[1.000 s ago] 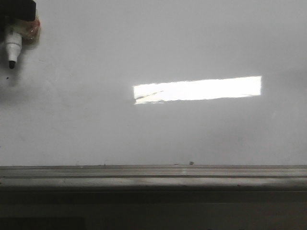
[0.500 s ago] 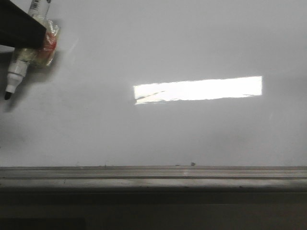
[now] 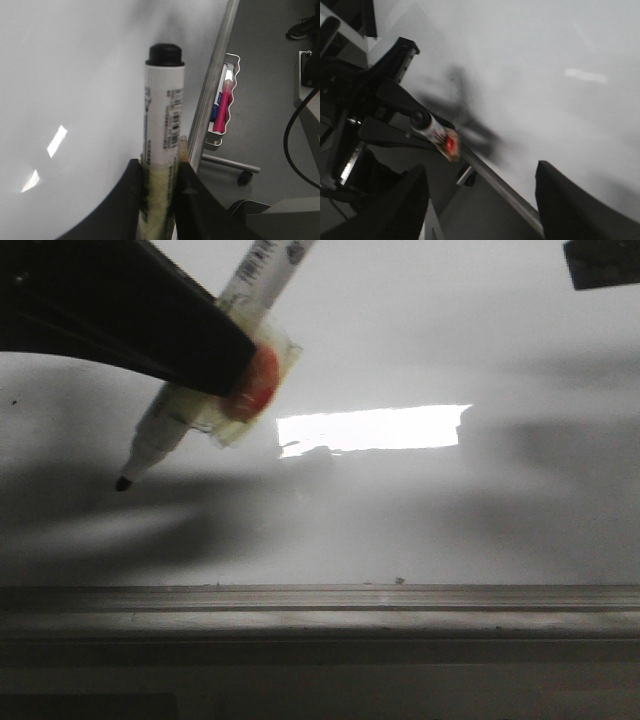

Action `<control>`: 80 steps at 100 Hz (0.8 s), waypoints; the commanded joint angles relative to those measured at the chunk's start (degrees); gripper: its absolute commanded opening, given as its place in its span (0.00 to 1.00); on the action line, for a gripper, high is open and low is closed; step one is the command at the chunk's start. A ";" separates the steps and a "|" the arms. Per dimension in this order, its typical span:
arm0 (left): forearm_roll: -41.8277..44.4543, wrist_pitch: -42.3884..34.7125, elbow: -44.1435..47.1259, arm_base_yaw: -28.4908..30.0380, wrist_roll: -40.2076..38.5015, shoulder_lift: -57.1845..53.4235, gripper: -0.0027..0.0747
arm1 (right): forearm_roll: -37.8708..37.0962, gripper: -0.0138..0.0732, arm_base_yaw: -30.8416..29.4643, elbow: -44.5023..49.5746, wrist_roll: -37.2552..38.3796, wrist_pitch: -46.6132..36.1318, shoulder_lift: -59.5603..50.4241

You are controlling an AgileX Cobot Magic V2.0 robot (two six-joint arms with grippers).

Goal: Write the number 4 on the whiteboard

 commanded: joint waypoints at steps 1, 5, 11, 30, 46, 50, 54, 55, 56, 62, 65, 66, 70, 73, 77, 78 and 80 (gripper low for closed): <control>-1.08 -4.15 -3.33 -2.87 0.16 0.57 0.01 | 3.98 0.64 0.01 -5.07 -1.55 5.49 3.29; -0.96 -4.63 -4.26 -3.60 0.16 1.41 0.01 | 3.98 0.64 0.01 -6.32 -1.55 6.95 4.69; -0.72 -4.78 -5.54 -4.63 0.16 2.80 0.01 | 3.98 0.64 0.01 -7.58 -1.55 8.20 6.32; 0.12 -5.29 -9.62 -6.23 0.16 6.66 0.01 | 3.97 0.64 0.53 -9.33 -1.55 9.11 8.22; 0.38 -4.35 -13.25 -6.23 0.16 9.13 0.01 | 2.65 0.64 2.16 -9.33 -1.55 7.21 8.22; 0.84 -3.43 -14.33 -6.23 0.16 9.74 0.01 | 2.39 0.64 2.46 -9.33 -1.55 6.73 8.22; 1.56 -2.42 -15.42 -6.36 0.16 10.27 0.01 | 2.14 0.64 2.84 -9.33 -1.55 6.23 8.22; 1.74 -2.30 -15.56 -6.45 0.16 10.43 0.01 | 2.14 0.64 2.83 -9.33 -1.55 6.08 8.22; 2.08 -2.29 -15.83 -6.58 0.16 10.45 0.01 | 2.14 0.64 2.95 -9.33 -1.55 6.08 8.22; 3.27 -2.07 -16.79 -7.31 0.16 11.18 0.01 | 2.14 0.64 2.95 -9.33 -1.55 5.83 8.34; 4.25 -2.07 -17.15 -7.78 0.16 11.36 0.01 | 2.14 0.64 2.95 -9.33 -1.55 5.72 8.34; 4.49 -2.07 -17.41 -7.89 0.16 11.36 0.01 | 2.14 0.64 2.95 -9.33 -1.55 5.72 8.34; 5.70 -2.07 -17.86 -8.56 0.16 11.61 0.01 | 2.14 0.64 2.95 -9.33 -1.55 5.72 8.34; 6.22 -2.07 -18.13 -8.91 0.16 11.88 0.01 | 2.14 0.64 2.95 -9.33 -1.55 5.72 8.34; 7.12 -1.91 -18.54 -9.49 0.16 12.22 0.01 | 2.14 0.64 2.95 -9.33 -1.55 5.72 8.34; 7.12 -1.91 -18.70 -9.65 0.16 12.22 0.01 | 2.14 0.64 2.95 -9.33 -1.55 5.72 8.34; 7.71 -1.91 -18.92 -9.81 0.16 12.32 0.01 | 2.14 0.64 2.95 -9.33 -1.55 5.72 8.34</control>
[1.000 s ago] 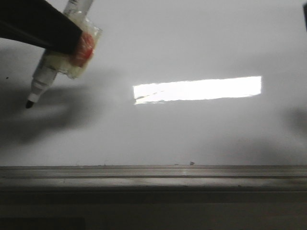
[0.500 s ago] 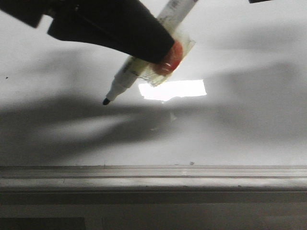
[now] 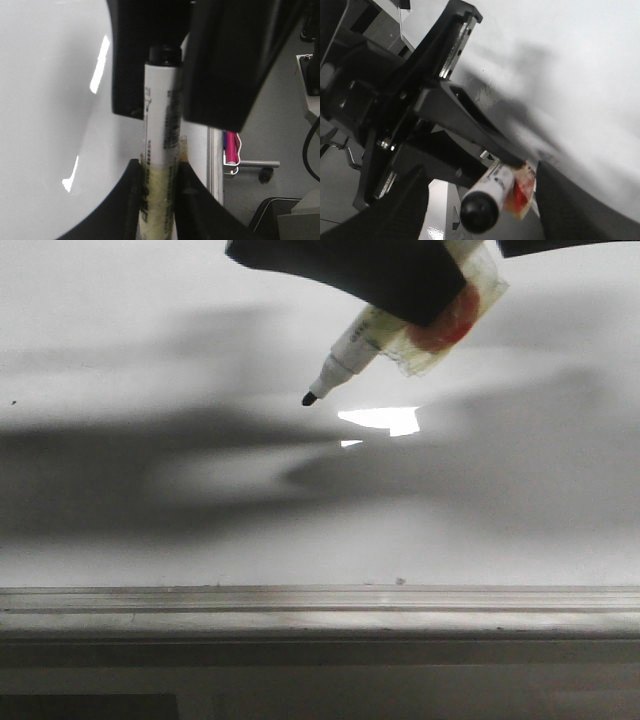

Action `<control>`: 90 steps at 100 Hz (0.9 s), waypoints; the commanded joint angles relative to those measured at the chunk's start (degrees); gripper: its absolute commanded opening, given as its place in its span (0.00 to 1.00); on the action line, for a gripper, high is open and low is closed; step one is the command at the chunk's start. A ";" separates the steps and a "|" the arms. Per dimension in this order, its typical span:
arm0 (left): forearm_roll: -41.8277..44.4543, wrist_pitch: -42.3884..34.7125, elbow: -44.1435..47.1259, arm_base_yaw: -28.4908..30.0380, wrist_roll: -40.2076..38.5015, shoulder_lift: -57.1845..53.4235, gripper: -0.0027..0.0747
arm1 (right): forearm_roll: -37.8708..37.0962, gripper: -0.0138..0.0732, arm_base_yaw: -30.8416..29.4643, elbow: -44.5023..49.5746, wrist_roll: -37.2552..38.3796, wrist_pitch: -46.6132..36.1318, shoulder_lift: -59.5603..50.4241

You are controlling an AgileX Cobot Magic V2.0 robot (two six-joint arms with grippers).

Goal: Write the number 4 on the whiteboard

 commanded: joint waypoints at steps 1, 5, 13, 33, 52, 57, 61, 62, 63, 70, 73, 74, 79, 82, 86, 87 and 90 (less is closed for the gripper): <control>0.32 -1.06 -2.76 -1.48 -0.02 -0.74 0.01 | 3.07 0.64 0.11 -1.98 -1.03 0.37 -0.35; 1.00 -1.20 -3.14 -1.92 -0.02 -0.59 0.01 | 2.92 0.64 0.11 -1.98 -1.03 0.75 -0.35; 1.29 -2.11 -3.38 -2.30 -0.02 -0.49 0.01 | 2.02 0.64 0.11 -1.98 -1.03 2.21 -0.10; 1.50 -2.68 -4.96 -2.30 -0.02 -0.45 0.01 | 1.57 0.64 0.11 -1.98 -1.03 3.60 1.44; 2.32 -2.98 -4.94 -2.30 -0.02 -0.45 0.01 | 1.80 0.59 0.11 -1.98 -1.03 3.37 1.60; 2.32 -3.40 -4.94 -2.30 -0.02 -0.45 0.01 | 1.80 0.53 0.11 -1.98 -1.03 3.37 1.69; 2.32 -3.80 -4.94 -2.30 -0.02 -0.45 0.01 | 1.80 0.47 0.11 -1.98 -1.03 3.37 1.69; 2.32 -3.81 -4.94 -2.30 -0.02 -0.45 0.01 | 1.80 0.46 0.11 -1.98 -1.03 3.26 1.69; 2.32 -3.96 -4.94 -2.30 -0.02 -0.45 0.01 | 1.80 0.44 0.11 -1.98 -1.03 3.30 1.72; 2.32 -4.36 -4.94 -2.30 -0.02 -0.45 0.01 | 1.80 0.34 0.11 -1.98 -1.07 3.30 1.83; 2.32 -4.58 -4.94 -2.30 -0.02 -0.45 0.01 | 1.80 0.30 0.11 -1.98 -1.07 3.24 1.83; 2.32 -4.58 -4.94 -2.30 -0.02 -0.45 0.01 | 1.80 0.28 0.11 -1.98 -1.17 3.24 1.83; 2.32 -4.58 -4.94 -2.30 -0.02 -0.45 0.01 | 1.80 0.21 0.11 -1.98 -1.16 3.24 1.83; 2.43 -4.58 -4.94 -2.30 -0.02 -0.45 0.01 | 1.93 0.17 0.11 -1.98 -1.39 3.13 1.83; 2.41 -4.58 -4.94 -2.30 -0.02 -0.45 0.02 | 2.01 0.12 0.11 -1.98 -1.84 3.16 1.83; 2.45 -4.58 -4.94 -2.30 -0.02 -0.45 0.03 | 2.17 0.11 0.11 -1.98 -1.86 3.16 1.83; 2.66 -4.43 -4.94 -2.30 -0.02 -0.45 0.05 | 2.29 0.08 0.11 -1.98 -2.15 3.05 1.83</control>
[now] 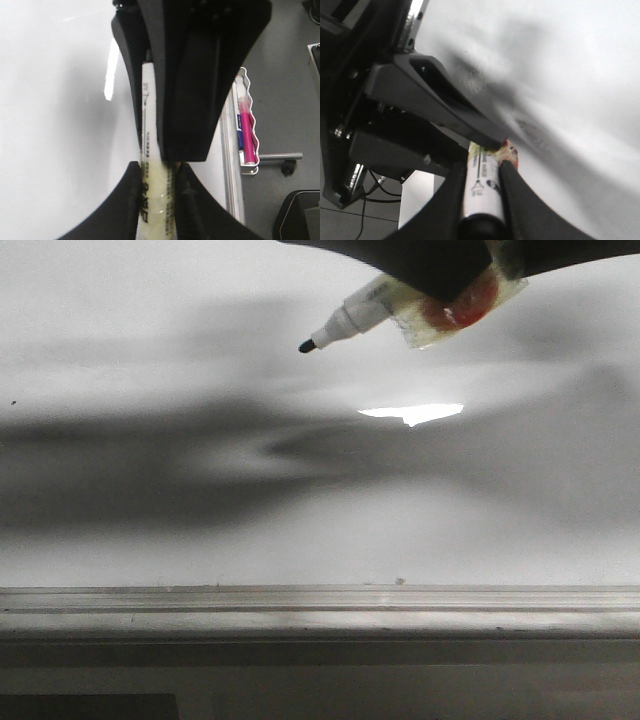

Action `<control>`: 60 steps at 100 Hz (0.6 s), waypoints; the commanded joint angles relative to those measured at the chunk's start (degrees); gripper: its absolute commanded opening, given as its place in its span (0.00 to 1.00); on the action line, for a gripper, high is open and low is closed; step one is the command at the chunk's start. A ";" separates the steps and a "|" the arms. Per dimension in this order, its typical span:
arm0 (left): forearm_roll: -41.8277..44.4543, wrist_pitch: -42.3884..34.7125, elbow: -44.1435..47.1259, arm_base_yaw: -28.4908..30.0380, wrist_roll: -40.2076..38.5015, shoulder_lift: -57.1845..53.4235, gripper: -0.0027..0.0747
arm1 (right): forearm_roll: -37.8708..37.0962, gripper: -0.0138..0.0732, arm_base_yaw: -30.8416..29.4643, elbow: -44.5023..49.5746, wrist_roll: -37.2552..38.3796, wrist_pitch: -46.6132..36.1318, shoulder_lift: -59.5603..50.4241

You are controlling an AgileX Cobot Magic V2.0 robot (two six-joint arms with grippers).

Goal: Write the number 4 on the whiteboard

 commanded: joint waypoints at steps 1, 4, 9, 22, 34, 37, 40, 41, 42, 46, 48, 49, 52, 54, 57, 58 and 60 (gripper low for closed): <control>-2.11 -2.69 -2.13 -0.27 0.63 -1.57 0.06 | 5.69 0.07 0.11 -1.76 -1.05 2.89 -0.45; -2.11 -2.55 -2.13 -0.27 0.64 -1.57 0.11 | 5.90 0.08 0.11 -1.76 -1.05 2.80 -0.45; -1.99 -2.55 -2.13 -0.27 0.64 -1.57 0.20 | 6.03 0.08 0.11 -1.76 -1.08 2.46 -0.45; -2.11 -2.86 -2.13 0.11 0.64 -2.06 0.50 | 6.03 0.08 0.11 -1.76 -1.18 1.54 -0.45; -2.11 -3.03 -2.13 2.03 0.12 -3.66 0.65 | 6.03 0.09 0.01 -1.76 -1.18 0.48 -0.45; -2.11 -3.03 -2.13 3.19 -0.59 -4.42 0.65 | 6.03 0.09 0.01 -1.76 -1.18 0.12 -0.45; -2.11 -3.03 -2.13 4.33 -1.91 -5.03 0.64 | 6.03 0.09 0.01 -1.76 -1.18 -0.18 -0.57; -2.11 -2.91 -2.13 4.96 -2.55 -5.40 0.64 | 6.03 0.09 0.01 -1.76 -1.18 -0.41 -0.57; -2.11 -2.91 -2.13 5.29 -2.92 -5.58 0.64 | 6.03 0.09 0.01 -1.76 -1.18 -0.42 -0.68; -2.11 -2.55 -2.13 7.72 -4.67 -6.49 0.63 | 6.03 0.09 0.01 -1.65 -1.18 -1.25 -0.99; -2.11 -2.11 -2.13 8.66 -5.70 -7.10 0.62 | 5.91 0.09 0.01 -1.65 -1.18 -1.62 -1.16; -2.11 -1.68 -2.13 10.17 -6.39 -7.48 0.62 | 5.80 0.09 0.01 -1.65 -1.18 -2.16 -1.50; -2.11 -0.51 -2.13 11.83 -7.76 -8.29 0.61 | 5.68 0.09 0.01 -1.54 -1.18 -2.87 -1.99; -2.24 0.44 -2.13 13.60 -8.80 -8.91 0.61 | 5.69 0.09 0.01 -1.45 -1.18 -3.47 -2.45; -2.49 1.99 -2.13 16.10 -10.05 -9.74 0.60 | 5.67 0.09 0.01 -1.09 -1.18 -4.45 -3.19; -2.65 2.43 -2.13 17.41 -10.31 -10.17 0.59 | 5.67 0.09 0.01 -1.01 -1.18 -4.93 -3.38; -3.10 3.78 -2.03 19.41 -10.81 -10.60 0.59 | 5.56 0.09 0.01 -0.86 -1.18 -5.44 -4.07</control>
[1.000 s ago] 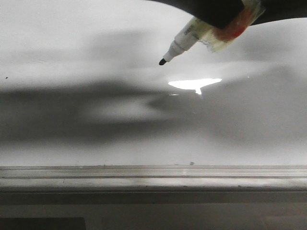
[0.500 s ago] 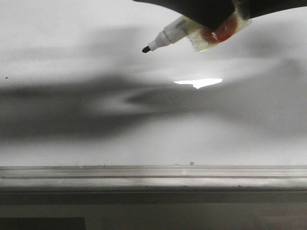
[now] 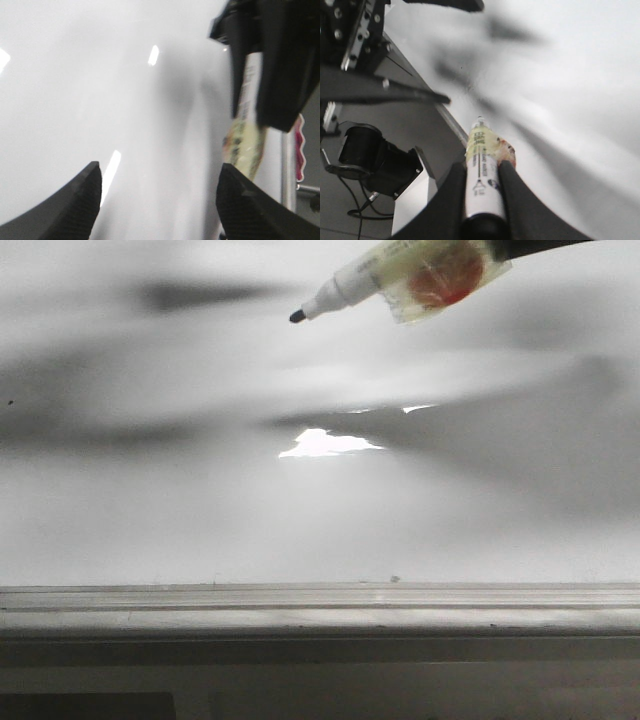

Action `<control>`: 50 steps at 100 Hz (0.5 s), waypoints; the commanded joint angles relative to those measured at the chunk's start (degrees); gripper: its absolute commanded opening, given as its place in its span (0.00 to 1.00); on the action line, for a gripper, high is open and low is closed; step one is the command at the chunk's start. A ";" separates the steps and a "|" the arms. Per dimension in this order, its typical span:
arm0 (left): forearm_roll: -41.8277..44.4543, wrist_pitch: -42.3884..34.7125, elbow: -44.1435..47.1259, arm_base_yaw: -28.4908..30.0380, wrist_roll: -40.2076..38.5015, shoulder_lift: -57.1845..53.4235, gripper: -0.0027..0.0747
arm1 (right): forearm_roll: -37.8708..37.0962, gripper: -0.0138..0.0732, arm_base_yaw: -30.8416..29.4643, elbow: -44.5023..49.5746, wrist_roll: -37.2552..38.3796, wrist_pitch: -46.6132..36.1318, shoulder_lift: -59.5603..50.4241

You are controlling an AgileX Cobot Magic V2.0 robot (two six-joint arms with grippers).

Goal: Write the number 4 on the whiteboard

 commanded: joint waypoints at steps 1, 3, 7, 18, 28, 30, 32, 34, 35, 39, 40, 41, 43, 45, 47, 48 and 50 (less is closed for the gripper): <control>-3.39 2.26 -1.91 6.97 -4.01 -4.09 0.58 | 3.69 0.09 0.01 -0.73 -0.69 -2.44 -3.43; -4.08 3.21 -1.88 9.01 -4.01 -4.80 0.58 | 3.56 0.09 0.01 -0.41 -0.69 -3.19 -4.20; -6.50 5.61 -1.10 13.16 -4.01 -5.99 0.57 | 3.53 0.09 0.01 0.40 -1.02 -4.38 -5.60; -14.53 8.14 3.80 22.88 -0.75 -11.11 0.56 | 3.53 0.09 0.01 3.74 -2.69 -8.48 -9.99; -23.98 8.03 11.06 30.93 5.17 -16.61 0.56 | 5.87 0.09 0.01 6.22 -6.32 -11.10 -12.28; -25.88 8.03 12.49 32.29 6.34 -17.64 0.56 | 7.09 0.09 0.01 6.32 -7.41 -11.10 -12.28; -27.62 8.03 13.82 33.57 7.34 -18.64 0.56 | 8.31 0.09 0.01 6.44 -8.48 -11.10 -12.28; -28.78 7.91 14.67 34.76 8.04 -19.58 0.56 | 9.30 0.09 0.01 6.44 -9.39 -10.93 -12.17; -29.78 7.91 15.49 35.13 8.69 -19.87 0.56 | 9.61 0.09 0.01 6.44 -9.63 -10.93 -12.13; -32.55 7.81 17.66 37.08 10.25 -21.56 0.56 | 11.60 0.09 0.24 6.44 -10.98 -10.83 -11.61; -32.93 7.83 17.97 37.38 10.48 -21.80 0.56 | 12.17 0.09 0.21 6.44 -11.17 -10.93 -11.42; -33.26 7.83 18.27 37.86 10.64 -22.26 0.56 | 12.35 0.09 0.37 6.44 -11.54 -11.07 -11.12; -34.02 7.64 19.08 38.52 10.90 -22.69 0.56 | 12.79 0.09 0.67 6.33 -12.00 -11.29 -10.78; -34.54 7.28 19.78 39.00 10.89 -23.23 0.56 | 13.32 0.09 0.81 6.33 -12.21 -11.39 -10.36; -34.77 6.89 20.37 39.26 10.89 -23.69 0.56 | 13.76 0.09 1.16 6.33 -12.65 -11.55 -9.86; -34.76 6.89 20.53 39.43 10.89 -23.97 0.56 | 13.90 0.09 1.37 6.33 -12.99 -11.66 -9.42; -34.87 6.77 20.96 39.44 10.89 -24.22 0.56 | 14.43 0.09 1.77 6.33 -13.53 -11.86 -9.01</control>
